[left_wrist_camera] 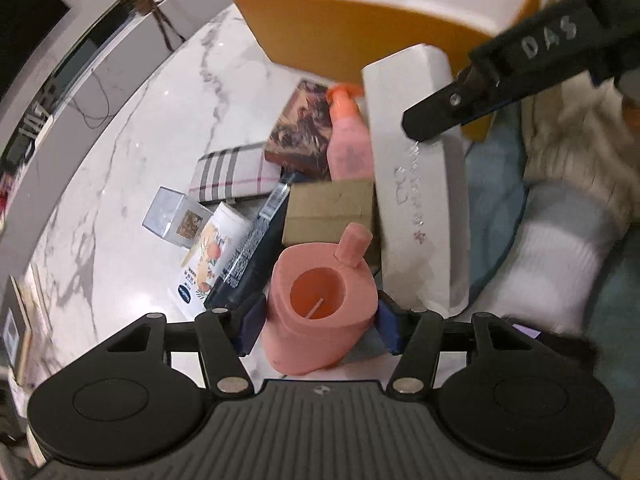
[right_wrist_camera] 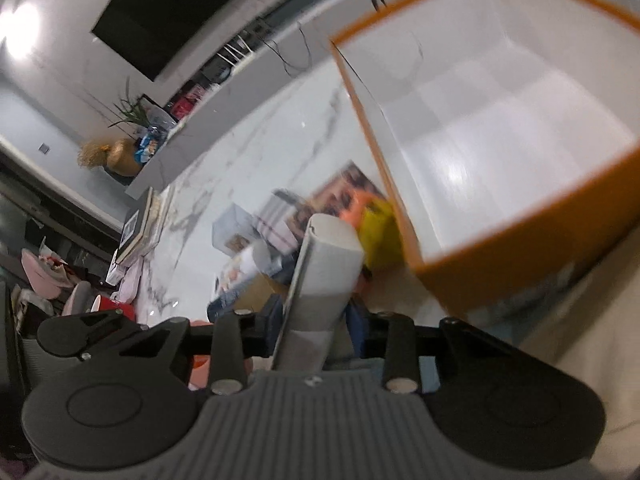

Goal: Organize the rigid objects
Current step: 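Grasp the pink holder with the left gripper while the right gripper grasps the white glasses box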

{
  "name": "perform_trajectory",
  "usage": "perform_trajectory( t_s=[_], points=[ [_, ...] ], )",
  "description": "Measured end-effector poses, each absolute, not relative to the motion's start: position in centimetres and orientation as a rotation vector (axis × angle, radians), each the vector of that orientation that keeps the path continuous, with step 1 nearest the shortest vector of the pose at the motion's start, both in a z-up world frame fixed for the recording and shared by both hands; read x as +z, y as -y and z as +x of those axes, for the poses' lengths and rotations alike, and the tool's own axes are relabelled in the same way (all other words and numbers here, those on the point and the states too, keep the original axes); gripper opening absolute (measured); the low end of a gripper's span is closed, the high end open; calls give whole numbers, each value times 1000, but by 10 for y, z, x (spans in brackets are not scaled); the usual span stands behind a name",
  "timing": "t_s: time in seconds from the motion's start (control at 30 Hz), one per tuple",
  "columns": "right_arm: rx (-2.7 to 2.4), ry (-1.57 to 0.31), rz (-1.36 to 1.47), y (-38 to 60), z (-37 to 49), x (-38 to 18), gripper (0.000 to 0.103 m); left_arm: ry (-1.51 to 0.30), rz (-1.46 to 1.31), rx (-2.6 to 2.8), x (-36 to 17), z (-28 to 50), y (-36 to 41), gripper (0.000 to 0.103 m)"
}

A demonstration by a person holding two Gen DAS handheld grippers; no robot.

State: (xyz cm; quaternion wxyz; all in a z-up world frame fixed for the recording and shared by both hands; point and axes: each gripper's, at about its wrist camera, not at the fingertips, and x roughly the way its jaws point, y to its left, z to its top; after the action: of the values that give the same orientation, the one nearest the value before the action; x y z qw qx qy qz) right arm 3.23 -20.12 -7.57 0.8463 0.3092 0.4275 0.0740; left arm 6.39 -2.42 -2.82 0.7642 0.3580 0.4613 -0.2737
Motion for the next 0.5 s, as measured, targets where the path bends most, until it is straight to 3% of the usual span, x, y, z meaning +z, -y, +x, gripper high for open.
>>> perform_trajectory(
  t_s=[0.33, 0.5],
  points=[
    [181, -864, 510, 206, 70, -85, 34, -1094, 576, -572, -33, 83, 18, 65],
    [222, -933, 503, 197, 81, -104, 36, -1106, 536, -568, -39, 82, 14, 65]
  ],
)
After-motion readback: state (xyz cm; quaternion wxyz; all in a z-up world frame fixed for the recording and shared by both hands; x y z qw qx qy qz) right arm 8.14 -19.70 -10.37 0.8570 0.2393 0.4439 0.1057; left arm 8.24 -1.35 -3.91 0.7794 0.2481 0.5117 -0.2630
